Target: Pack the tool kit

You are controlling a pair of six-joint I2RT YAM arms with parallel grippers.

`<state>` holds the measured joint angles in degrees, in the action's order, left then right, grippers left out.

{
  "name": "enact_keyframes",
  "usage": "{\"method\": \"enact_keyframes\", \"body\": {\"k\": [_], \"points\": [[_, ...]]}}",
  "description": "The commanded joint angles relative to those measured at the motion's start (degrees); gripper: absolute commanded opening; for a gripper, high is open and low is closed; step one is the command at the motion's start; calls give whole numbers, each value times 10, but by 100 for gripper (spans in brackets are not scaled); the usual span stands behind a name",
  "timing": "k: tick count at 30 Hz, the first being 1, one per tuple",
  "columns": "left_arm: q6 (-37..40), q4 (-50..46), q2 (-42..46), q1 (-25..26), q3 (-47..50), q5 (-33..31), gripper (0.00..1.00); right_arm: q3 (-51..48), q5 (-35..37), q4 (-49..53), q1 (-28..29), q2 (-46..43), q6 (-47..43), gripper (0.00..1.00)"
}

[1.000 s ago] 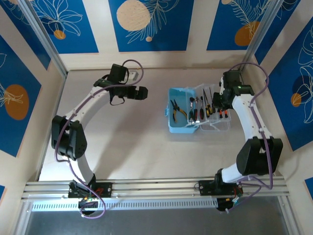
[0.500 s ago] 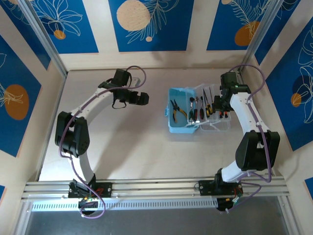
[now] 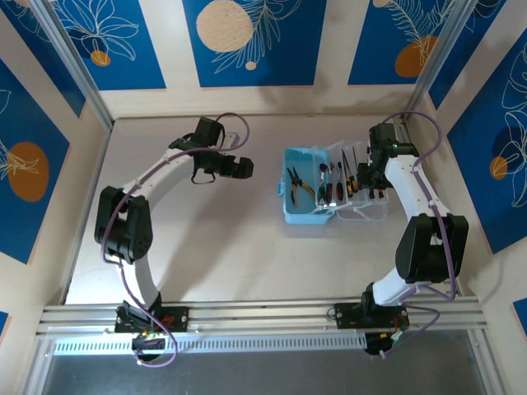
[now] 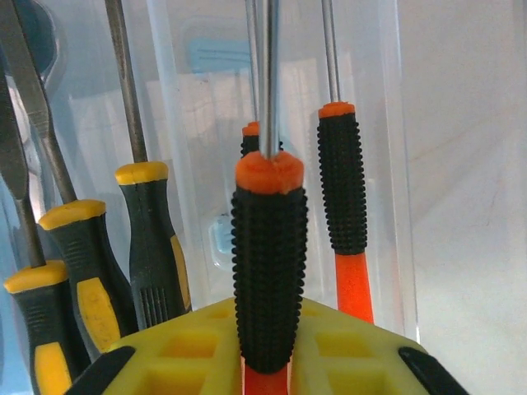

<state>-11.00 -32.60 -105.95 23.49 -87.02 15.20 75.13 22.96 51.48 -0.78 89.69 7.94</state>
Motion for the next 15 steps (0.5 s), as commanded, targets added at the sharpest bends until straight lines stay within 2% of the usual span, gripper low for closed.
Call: {"method": "enact_keyframes", "body": {"k": [1, 6, 9, 12, 15], "points": [[0, 1, -8, 5, 5, 15, 100, -3, -15, 0, 2, 6, -2, 25], [0, 4, -11, 6, 7, 18, 100, -1, -15, 5, 2, -4, -2, 32], [0, 5, -12, 6, 7, 21, 100, 3, -8, 14, 2, -16, 3, 40], [3, 1, -18, 8, 2, 14, 100, 3, -20, 22, -7, -49, 24, 57], [16, -12, -30, 24, -17, -17, 100, -19, -78, 14, -25, -116, 69, 87]]}}
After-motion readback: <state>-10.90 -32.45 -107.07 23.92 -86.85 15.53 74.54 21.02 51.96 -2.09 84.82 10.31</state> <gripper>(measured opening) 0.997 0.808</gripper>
